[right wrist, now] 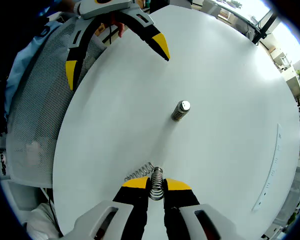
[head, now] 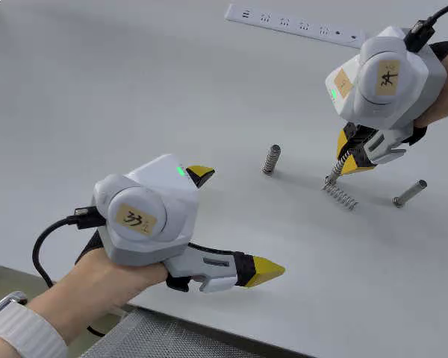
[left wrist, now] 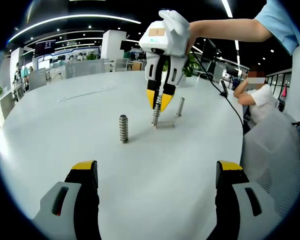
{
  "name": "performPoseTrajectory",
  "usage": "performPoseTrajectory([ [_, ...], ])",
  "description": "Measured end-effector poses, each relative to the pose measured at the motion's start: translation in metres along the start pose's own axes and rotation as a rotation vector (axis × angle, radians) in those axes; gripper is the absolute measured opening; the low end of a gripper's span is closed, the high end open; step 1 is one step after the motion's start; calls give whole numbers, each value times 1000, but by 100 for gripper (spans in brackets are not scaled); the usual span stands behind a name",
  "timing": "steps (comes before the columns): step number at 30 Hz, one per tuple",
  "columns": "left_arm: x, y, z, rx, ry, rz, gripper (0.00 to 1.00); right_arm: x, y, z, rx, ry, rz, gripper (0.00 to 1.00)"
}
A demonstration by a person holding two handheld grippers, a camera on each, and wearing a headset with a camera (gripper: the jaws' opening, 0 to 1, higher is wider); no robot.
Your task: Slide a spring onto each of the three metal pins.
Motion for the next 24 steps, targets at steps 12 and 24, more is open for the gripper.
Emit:
performPoseTrajectory([
  [12, 3, 2, 0, -8, 4, 5, 97, -5, -9, 5, -17, 2, 21, 8],
  [24, 3, 3, 1, -7, 2, 5, 96, -2, -16, 3, -26, -4, 29, 8],
])
Point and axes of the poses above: the centre of the closed fingertips' face, and the gripper's own axes: y roughly backward along the fingers, z roughly to its left, x roughly out of its underside, the point moved 7 cm from there along y, roughly backward along the fingers, and after that the axes turned 12 degrees about y, right-handed, at the moved point
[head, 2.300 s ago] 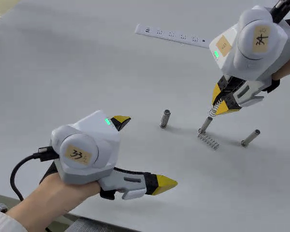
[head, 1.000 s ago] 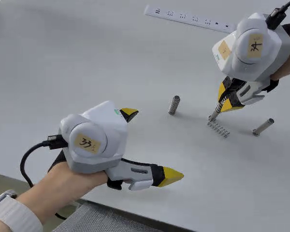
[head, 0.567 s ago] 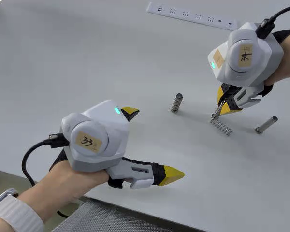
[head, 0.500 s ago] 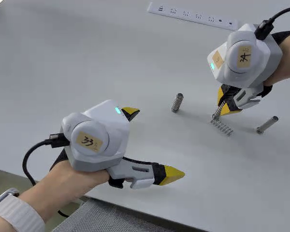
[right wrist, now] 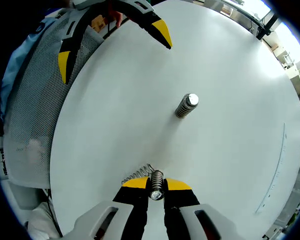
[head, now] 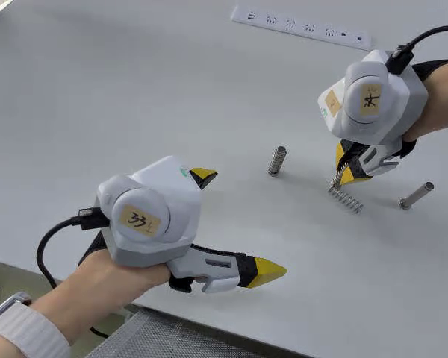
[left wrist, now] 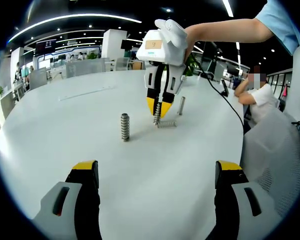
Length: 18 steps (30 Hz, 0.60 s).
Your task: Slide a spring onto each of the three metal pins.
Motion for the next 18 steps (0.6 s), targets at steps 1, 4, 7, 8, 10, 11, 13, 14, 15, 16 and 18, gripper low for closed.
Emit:
performPoseTrajectory([
  [1, 0, 0, 0, 1, 1, 0, 96, -1, 0, 1, 1, 1, 1, 8],
  [4, 0, 0, 0, 1, -1, 1, 96, -3, 0, 3, 2, 0, 0, 8],
  [7, 1, 0, 0, 3, 0, 2, 96, -3, -2, 3, 1, 1, 2, 8],
  [8, 1, 0, 0, 3, -1, 3, 96, -4, -1, 3, 1, 1, 1, 8],
  [10, 1, 0, 0, 4, 1, 4, 95, -5, 0, 4, 2, 0, 0, 8],
  [11, 2, 0, 0, 4, 0, 4, 95, -5, -1, 4, 1, 2, 1, 8],
  [13, 1, -1, -1, 6, -2, 2, 95, -4, -1, 4, -1, 3, 3, 8],
  [14, 1, -1, -1, 7, -1, 3, 95, -5, -1, 4, -1, 4, 3, 8],
  [15, 1, -1, -1, 8, -1, 2, 95, -5, 0, 5, -3, 3, 2, 8],
  [16, 0, -1, -1, 8, -2, 2, 95, -6, 0, 6, -4, 2, 0, 8],
  [18, 0, -1, -1, 9, -4, 2, 95, -3, -1, 4, -5, 0, -2, 8],
])
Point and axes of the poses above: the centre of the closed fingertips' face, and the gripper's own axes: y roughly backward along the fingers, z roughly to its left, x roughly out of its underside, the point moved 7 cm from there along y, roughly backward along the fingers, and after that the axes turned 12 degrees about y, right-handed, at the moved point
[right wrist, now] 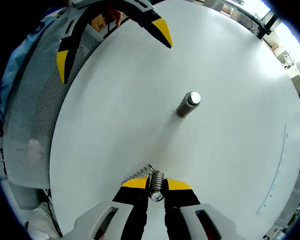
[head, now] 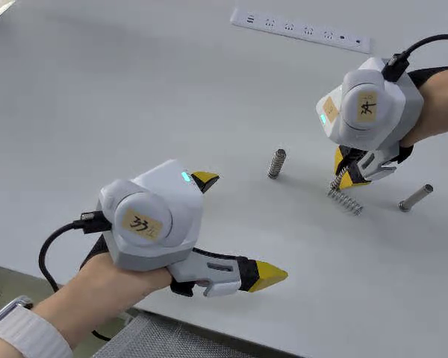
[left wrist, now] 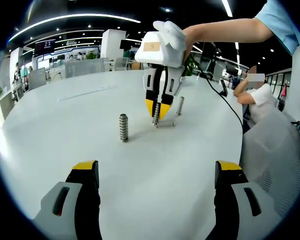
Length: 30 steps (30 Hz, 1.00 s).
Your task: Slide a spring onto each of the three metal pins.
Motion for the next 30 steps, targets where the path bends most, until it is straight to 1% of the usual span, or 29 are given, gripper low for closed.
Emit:
performPoseTrajectory([
  [2, 0, 0, 0, 0, 2, -1, 95, -1, 0, 0, 3, -1, -4, 10],
  [6, 0, 1, 0, -1, 2, 0, 95, 1, 0, -2, 0, -10, -20, 24],
  [11, 0, 1, 1, -2, 2, -2, 95, 3, 2, -3, 8, -22, -32, 33],
  [14, -1, 1, 1, -3, 0, -3, 95, 3, 5, -5, 17, -37, -54, 46],
  [16, -2, 1, 0, -3, 0, -5, 95, 1, 8, -3, 24, -49, -77, 54],
  [17, -2, 1, 0, -3, -3, -6, 95, 0, 9, -2, 28, -64, -93, 59],
  [20, -4, 1, 1, -2, -8, -7, 95, -3, 13, 1, 36, -94, -127, 72],
  [22, -5, 1, 0, -2, -10, -10, 96, -1, 13, -1, 57, -96, -148, 83],
  [25, -6, 2, 0, 2, -16, -9, 95, -2, 16, 2, 87, -84, -164, 95],
  [26, -6, 2, 0, 2, -18, -9, 95, -2, 17, 3, 95, -88, -169, 98],
  [27, -6, 2, 0, 1, -20, -8, 95, -2, 20, 3, 102, -93, -179, 99],
  [28, -7, 3, 0, 1, -21, -8, 95, -2, 21, 4, 107, -102, -187, 99],
  [30, -7, 3, 0, 2, -24, -9, 95, 4, 23, 4, 115, -126, -202, 99],
])
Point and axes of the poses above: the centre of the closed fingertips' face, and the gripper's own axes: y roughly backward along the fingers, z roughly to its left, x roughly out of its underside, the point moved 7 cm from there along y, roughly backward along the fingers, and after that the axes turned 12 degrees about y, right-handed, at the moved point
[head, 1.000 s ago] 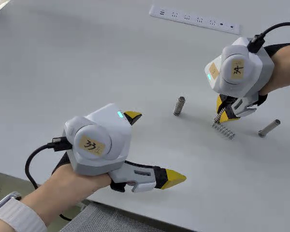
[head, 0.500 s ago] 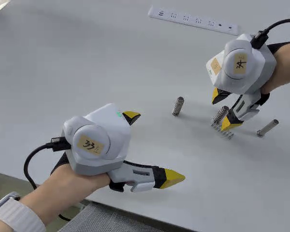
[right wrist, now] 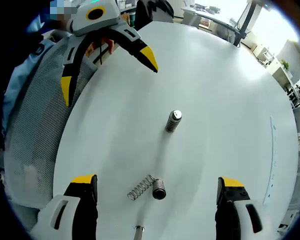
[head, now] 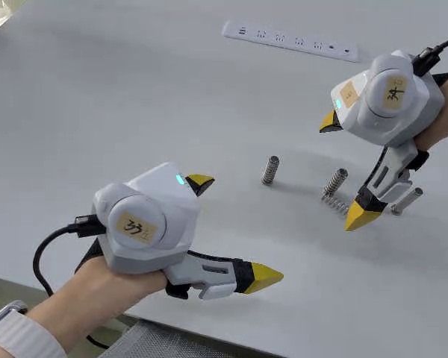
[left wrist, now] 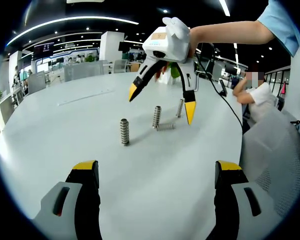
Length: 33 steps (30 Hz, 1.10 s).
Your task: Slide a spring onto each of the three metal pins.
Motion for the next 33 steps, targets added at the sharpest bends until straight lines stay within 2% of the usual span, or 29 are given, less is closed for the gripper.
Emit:
performPoseTrajectory([
  [6, -2, 1, -1, 4, -15, 1, 95, 6, 7, 2, 23, -22, -13, 99],
  [14, -5, 3, -5, 16, -34, 4, 95, -3, 20, 14, 70, -58, -52, 99],
  [20, -5, 5, -9, 26, -48, 12, 95, 1, 26, 20, 101, -83, -78, 99],
  [24, -5, 5, -10, 31, -54, 15, 95, 0, 36, 33, 131, -101, -91, 99],
  [28, -5, 4, -13, 41, -69, 24, 95, 12, 41, 40, 158, -129, -104, 99],
  [33, -6, 3, -16, 55, -88, 34, 94, 16, 52, 63, 183, -168, -109, 99],
])
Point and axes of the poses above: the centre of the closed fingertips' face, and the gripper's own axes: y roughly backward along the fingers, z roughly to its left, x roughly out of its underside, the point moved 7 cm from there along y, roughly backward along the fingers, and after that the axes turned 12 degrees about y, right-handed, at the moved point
